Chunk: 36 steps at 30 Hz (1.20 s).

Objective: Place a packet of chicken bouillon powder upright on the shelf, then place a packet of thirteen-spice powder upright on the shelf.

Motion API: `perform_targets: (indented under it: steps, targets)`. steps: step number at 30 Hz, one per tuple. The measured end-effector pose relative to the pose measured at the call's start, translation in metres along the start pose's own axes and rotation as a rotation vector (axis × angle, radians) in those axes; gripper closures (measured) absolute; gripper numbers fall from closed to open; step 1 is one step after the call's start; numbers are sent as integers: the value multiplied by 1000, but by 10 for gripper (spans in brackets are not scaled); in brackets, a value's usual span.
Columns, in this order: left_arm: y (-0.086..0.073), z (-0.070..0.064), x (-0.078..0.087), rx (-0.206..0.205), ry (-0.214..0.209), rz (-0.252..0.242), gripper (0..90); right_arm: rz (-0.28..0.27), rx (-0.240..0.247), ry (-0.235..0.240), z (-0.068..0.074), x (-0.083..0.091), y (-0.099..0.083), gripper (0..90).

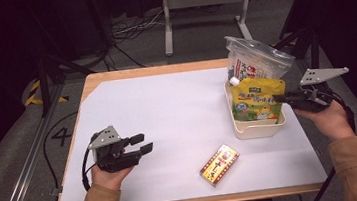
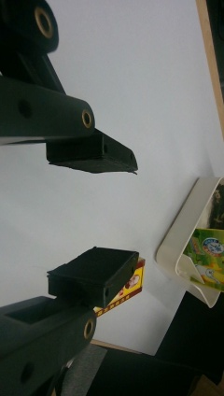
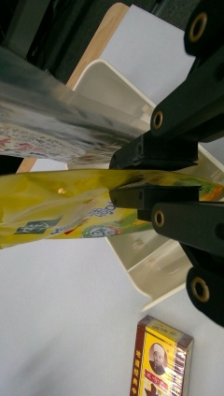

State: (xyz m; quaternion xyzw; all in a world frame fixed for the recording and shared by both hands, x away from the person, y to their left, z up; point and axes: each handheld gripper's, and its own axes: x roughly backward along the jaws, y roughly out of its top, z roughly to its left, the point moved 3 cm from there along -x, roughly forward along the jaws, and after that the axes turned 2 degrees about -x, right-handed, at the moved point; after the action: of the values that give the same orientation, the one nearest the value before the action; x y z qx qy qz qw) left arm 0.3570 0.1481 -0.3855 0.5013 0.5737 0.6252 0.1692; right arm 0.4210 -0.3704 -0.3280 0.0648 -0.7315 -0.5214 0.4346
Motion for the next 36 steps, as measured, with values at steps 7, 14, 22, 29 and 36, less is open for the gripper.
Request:
perform_targets:
  steps: [7,14,22,29,36]
  targets:
    - [0,-1,-3,3,-8,4,491,-10,-24,3,1,3,-2,741]
    - [1,-5,-8,-1,-6,26,423,-24,-51,-14,6,9,-1,667]
    - [5,-11,-16,-13,-17,54,333,-26,-53,-45,19,20,3,614]
    - [8,-19,-26,-26,-12,85,277,-33,-88,-66,32,37,3,603]
    - [11,-30,-35,-49,-34,119,251,-52,-83,-40,49,46,4,574]
